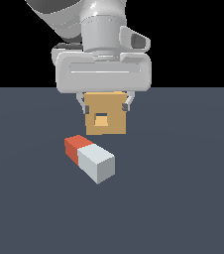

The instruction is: Insert the peg into the horizontal hole in a box.

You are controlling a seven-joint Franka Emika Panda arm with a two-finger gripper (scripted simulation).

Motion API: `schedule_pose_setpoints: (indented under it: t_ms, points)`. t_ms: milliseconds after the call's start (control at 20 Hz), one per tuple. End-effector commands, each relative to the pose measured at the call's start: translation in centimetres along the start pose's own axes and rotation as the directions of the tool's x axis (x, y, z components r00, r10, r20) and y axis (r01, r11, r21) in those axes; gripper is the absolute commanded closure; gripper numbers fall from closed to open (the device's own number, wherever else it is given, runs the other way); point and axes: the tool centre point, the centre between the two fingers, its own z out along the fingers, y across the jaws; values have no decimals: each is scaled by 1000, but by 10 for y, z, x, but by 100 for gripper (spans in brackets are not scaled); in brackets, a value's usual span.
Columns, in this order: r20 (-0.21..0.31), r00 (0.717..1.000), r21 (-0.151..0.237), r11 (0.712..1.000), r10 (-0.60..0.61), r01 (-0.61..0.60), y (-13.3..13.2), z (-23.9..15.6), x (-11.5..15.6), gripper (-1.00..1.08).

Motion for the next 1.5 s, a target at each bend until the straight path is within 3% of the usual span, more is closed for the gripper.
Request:
schedule_pose_setpoints:
  t_ms: [0, 300, 800, 1150, 1450]
  points:
    - [-1, 998, 2, 998, -60, 60, -5, 8, -3, -92]
    - [-5, 979, 5, 979, -204, 204, -15, 29, -10, -92]
    - [-10, 915, 10, 915, -403, 403, -26, 59, -24, -92]
    - [-12, 882, 12, 882, -472, 472, -30, 70, -30, -92]
    - [-12, 876, 13, 876, -482, 482, -30, 72, -31, -92]
